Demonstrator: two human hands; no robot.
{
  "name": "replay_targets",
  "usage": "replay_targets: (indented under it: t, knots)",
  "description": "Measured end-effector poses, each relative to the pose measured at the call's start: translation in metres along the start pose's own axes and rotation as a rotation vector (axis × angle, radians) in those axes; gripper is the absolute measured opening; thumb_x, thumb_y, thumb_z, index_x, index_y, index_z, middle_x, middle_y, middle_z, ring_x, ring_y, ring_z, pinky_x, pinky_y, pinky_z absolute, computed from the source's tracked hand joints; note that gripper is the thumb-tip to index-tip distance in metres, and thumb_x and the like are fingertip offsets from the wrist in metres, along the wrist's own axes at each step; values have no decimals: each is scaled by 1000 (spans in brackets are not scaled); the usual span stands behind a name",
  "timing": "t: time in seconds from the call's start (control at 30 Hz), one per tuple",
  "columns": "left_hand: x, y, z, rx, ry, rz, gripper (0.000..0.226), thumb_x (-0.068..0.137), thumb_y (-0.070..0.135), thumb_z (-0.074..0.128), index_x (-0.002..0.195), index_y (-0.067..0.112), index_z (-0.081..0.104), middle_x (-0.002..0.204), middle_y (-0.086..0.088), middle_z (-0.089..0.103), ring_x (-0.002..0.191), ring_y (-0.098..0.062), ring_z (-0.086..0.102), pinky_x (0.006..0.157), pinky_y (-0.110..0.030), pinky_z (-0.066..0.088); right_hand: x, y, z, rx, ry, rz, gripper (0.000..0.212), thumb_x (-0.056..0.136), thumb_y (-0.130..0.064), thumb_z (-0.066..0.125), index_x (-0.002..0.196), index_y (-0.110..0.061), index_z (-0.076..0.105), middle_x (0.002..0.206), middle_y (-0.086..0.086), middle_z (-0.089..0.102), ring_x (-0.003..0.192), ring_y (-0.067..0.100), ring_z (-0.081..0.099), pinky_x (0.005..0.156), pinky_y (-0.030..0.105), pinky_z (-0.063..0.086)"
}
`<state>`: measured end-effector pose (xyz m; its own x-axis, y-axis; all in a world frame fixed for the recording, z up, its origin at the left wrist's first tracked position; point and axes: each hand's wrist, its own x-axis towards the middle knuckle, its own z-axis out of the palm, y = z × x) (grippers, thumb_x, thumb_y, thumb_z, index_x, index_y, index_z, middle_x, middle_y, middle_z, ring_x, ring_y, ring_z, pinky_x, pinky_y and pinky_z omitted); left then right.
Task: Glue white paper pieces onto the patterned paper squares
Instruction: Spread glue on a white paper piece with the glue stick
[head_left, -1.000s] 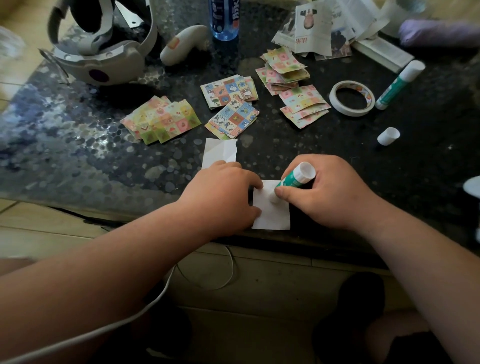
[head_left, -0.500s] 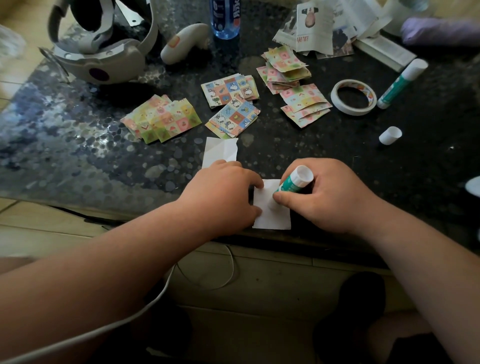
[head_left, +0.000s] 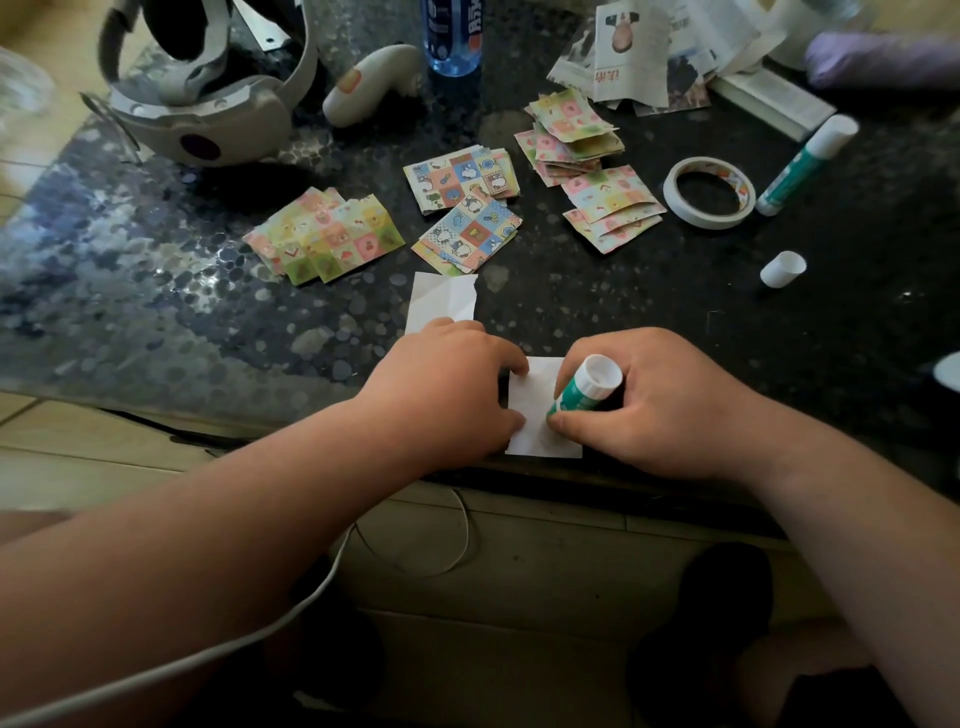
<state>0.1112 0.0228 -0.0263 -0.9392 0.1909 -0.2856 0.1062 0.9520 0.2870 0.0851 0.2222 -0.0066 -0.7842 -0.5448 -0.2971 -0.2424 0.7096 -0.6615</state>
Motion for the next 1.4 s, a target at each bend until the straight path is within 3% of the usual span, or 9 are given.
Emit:
replay_targets:
  t: [0.17, 0.33, 0.4, 0.53, 0.63, 1.03, 1.23, 1.4]
  knots:
    - [0, -1, 0, -2, 3, -3, 48, 87, 53, 68, 133, 44, 57, 116, 6, 58, 116, -17, 50, 91, -34, 48, 0, -1, 5, -2, 108, 20, 17, 81, -37, 82, 85, -25, 70, 80, -8, 69, 79, 5, 64, 70, 32, 57]
    - [0, 0, 0, -10, 2, -4, 48, 87, 51, 68, 134, 45, 56, 116, 7, 57, 116, -17, 49, 91, -34, 48, -1, -7, -1, -3, -60, 40, 17, 79, -33, 83, 82, -20, 72, 79, -3, 73, 77, 11, 69, 74, 41, 59]
    - [0, -1, 1, -18, 3, -4, 48, 87, 51, 69, 133, 45, 57, 114, 7, 56, 116, -17, 49, 91, -34, 47, 0, -6, -8, 41, -11, 46, 18, 77, -29, 85, 82, -17, 74, 77, 0, 73, 74, 14, 69, 73, 41, 57]
    - [-2, -2, 2, -11, 9, 10, 52, 83, 55, 70, 132, 45, 56, 113, 6, 57, 115, -18, 50, 91, -35, 48, 4, -1, -13, 153, 245, 46, 15, 79, -27, 85, 80, -19, 73, 72, -1, 70, 68, 11, 65, 61, 24, 51]
    - [-2, -2, 2, -3, 10, 20, 55, 81, 56, 71, 132, 45, 56, 112, 6, 57, 113, -18, 50, 87, -33, 47, 6, -3, -5, 126, 215, 15, 16, 79, -29, 84, 80, -20, 72, 72, -3, 69, 69, 8, 64, 57, 18, 47]
    - [-3, -2, 2, -17, 25, 30, 53, 80, 54, 70, 130, 44, 57, 111, 5, 59, 112, -19, 51, 89, -36, 49, 11, -3, 15, 57, 194, -20, 13, 83, -33, 81, 87, -26, 71, 82, -11, 70, 78, 3, 66, 68, 26, 55]
    - [-2, -2, 3, -3, 17, 23, 55, 80, 54, 71, 132, 44, 56, 112, 5, 58, 113, -19, 50, 90, -36, 49, 14, -4, 12, -16, 199, -13, 18, 83, -30, 79, 86, -16, 69, 81, -1, 70, 76, 13, 66, 72, 42, 56]
    - [-3, -2, 4, -9, 23, 25, 55, 79, 55, 71, 131, 45, 56, 110, 6, 58, 113, -19, 50, 89, -36, 49, 13, -4, 13, 43, 180, -16, 16, 82, -34, 82, 89, -21, 74, 84, -6, 73, 79, 7, 68, 75, 39, 58]
